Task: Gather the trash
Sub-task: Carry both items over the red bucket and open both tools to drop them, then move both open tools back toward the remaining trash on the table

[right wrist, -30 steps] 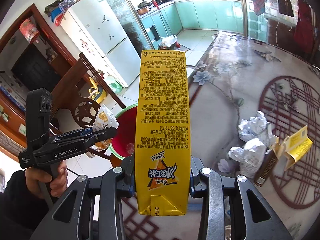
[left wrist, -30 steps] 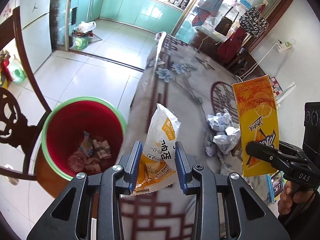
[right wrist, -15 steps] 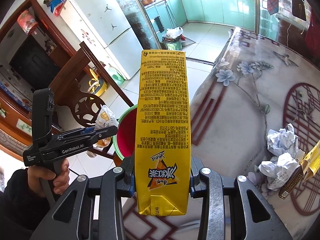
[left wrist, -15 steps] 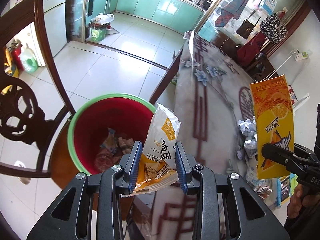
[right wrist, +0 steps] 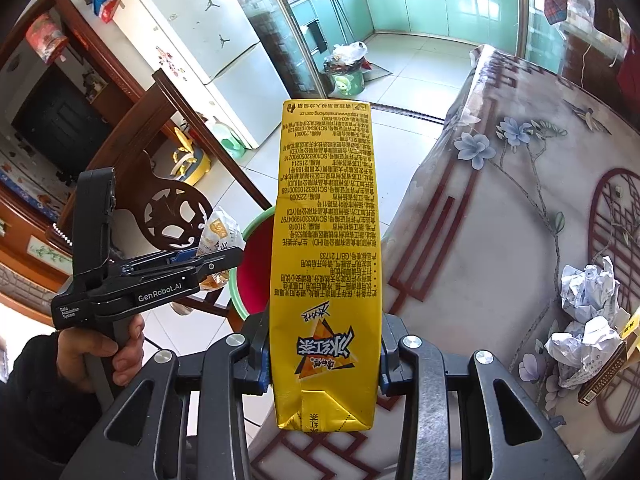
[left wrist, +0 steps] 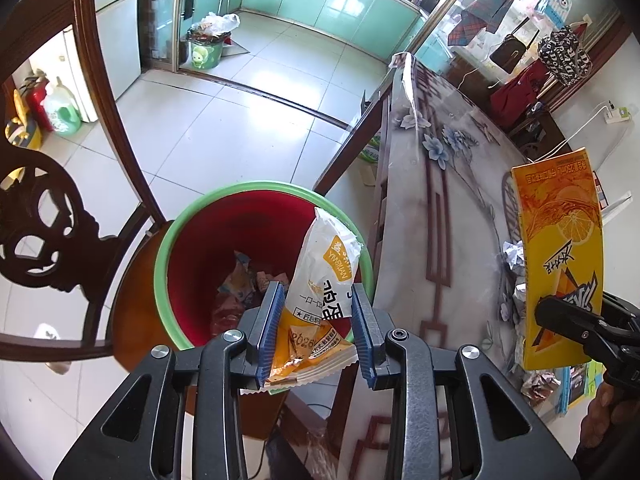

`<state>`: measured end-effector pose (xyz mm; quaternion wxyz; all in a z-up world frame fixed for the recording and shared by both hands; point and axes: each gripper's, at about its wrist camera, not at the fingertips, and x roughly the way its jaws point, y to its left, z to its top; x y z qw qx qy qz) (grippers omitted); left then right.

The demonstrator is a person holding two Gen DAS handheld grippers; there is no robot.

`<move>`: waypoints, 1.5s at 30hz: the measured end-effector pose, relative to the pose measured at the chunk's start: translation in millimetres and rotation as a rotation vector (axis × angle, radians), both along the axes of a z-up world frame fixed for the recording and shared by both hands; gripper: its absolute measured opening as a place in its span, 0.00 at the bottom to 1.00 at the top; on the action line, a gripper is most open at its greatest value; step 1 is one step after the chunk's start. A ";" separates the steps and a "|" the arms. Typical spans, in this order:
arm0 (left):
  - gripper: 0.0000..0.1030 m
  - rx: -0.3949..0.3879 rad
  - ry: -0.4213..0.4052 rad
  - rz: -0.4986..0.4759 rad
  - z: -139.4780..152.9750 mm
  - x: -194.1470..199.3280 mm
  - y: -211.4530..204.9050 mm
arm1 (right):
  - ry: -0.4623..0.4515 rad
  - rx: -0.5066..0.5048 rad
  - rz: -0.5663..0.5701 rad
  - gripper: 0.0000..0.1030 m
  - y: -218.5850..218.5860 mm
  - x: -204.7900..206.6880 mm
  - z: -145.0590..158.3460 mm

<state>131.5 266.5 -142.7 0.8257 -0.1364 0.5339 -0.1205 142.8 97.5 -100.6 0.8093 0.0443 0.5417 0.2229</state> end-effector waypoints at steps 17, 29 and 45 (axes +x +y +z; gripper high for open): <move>0.30 0.036 0.072 0.015 -23.2 13.3 -0.6 | 0.054 0.020 -0.015 0.34 13.5 25.7 -28.0; 0.45 0.038 0.053 0.039 -18.5 13.9 -1.1 | 0.056 0.026 0.019 0.34 19.0 29.5 -33.2; 0.65 0.034 0.016 0.128 -2.3 -3.3 11.5 | 0.090 0.072 0.002 0.53 21.7 29.3 -35.4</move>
